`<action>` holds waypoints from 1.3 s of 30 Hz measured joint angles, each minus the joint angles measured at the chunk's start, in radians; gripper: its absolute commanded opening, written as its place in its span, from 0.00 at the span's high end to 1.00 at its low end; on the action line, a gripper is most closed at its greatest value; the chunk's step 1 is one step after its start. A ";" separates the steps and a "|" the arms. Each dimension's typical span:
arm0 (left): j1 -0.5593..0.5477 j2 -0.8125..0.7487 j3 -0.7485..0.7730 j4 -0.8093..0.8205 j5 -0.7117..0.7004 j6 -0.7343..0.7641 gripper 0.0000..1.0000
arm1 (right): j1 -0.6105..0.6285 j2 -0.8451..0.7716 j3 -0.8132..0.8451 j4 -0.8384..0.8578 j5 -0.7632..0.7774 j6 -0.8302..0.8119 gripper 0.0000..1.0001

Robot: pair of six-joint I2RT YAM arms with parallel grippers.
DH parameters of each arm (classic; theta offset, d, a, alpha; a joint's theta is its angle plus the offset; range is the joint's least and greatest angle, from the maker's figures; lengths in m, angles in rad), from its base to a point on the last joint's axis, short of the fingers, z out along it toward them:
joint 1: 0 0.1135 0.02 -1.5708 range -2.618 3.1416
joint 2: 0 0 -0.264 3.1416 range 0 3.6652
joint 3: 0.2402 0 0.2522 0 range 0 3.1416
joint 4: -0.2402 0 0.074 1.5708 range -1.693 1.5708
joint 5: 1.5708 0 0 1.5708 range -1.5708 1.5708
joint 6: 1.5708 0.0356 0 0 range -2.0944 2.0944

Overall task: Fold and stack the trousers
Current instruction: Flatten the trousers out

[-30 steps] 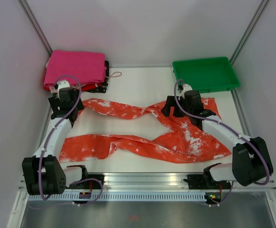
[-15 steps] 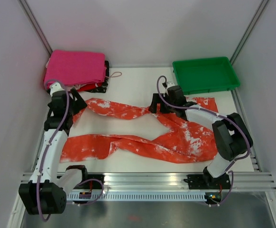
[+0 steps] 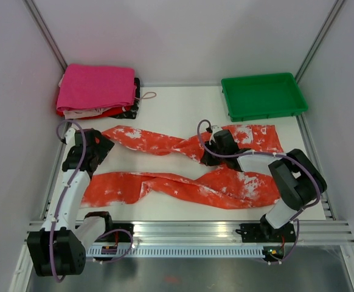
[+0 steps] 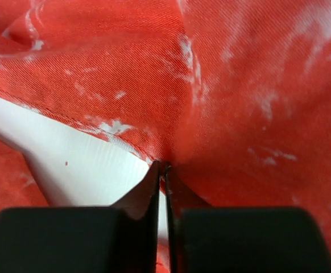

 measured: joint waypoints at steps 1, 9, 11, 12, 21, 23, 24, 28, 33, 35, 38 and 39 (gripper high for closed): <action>0.004 0.000 0.000 0.000 0.000 -0.015 0.00 | 0.001 -0.010 -0.012 -0.001 0.001 -0.008 1.00; 0.078 0.029 -0.001 0.001 0.019 -0.089 0.00 | 0.028 -0.208 -0.137 0.008 -0.024 -0.052 1.00; 0.111 0.051 -0.002 0.006 0.035 -0.095 0.00 | 0.034 -0.252 -0.163 -0.005 -0.022 -0.063 1.00; 0.131 0.064 -0.003 0.008 0.044 -0.098 0.00 | 0.035 -0.269 -0.174 -0.013 -0.021 -0.069 1.00; 0.251 0.149 -0.070 0.142 0.176 -0.128 0.00 | 0.035 -0.370 -0.269 -0.081 -0.022 -0.056 1.00; 0.251 0.163 -0.079 0.172 0.192 -0.140 0.00 | 0.035 -0.389 -0.270 -0.093 -0.023 -0.046 1.00; 0.251 0.171 -0.081 0.192 0.195 -0.152 0.00 | 0.035 -0.401 -0.271 -0.096 -0.023 -0.040 1.00; 0.252 0.206 -0.095 0.282 0.220 -0.206 0.00 | 0.035 -0.436 -0.283 -0.101 -0.023 -0.023 1.00; 0.252 0.271 -0.147 0.398 0.237 -0.266 0.02 | 0.035 -0.439 -0.288 -0.105 -0.023 -0.011 1.00; 0.252 0.312 -0.156 0.434 0.242 -0.284 0.04 | 0.035 -0.439 -0.288 -0.105 -0.023 -0.008 1.00; 0.252 0.365 -0.171 0.504 0.244 -0.302 0.15 | 0.035 -0.430 -0.288 -0.103 -0.024 0.000 1.00; 0.252 0.375 -0.179 0.530 0.244 -0.305 0.23 | 0.035 -0.425 -0.288 -0.103 -0.025 0.002 1.00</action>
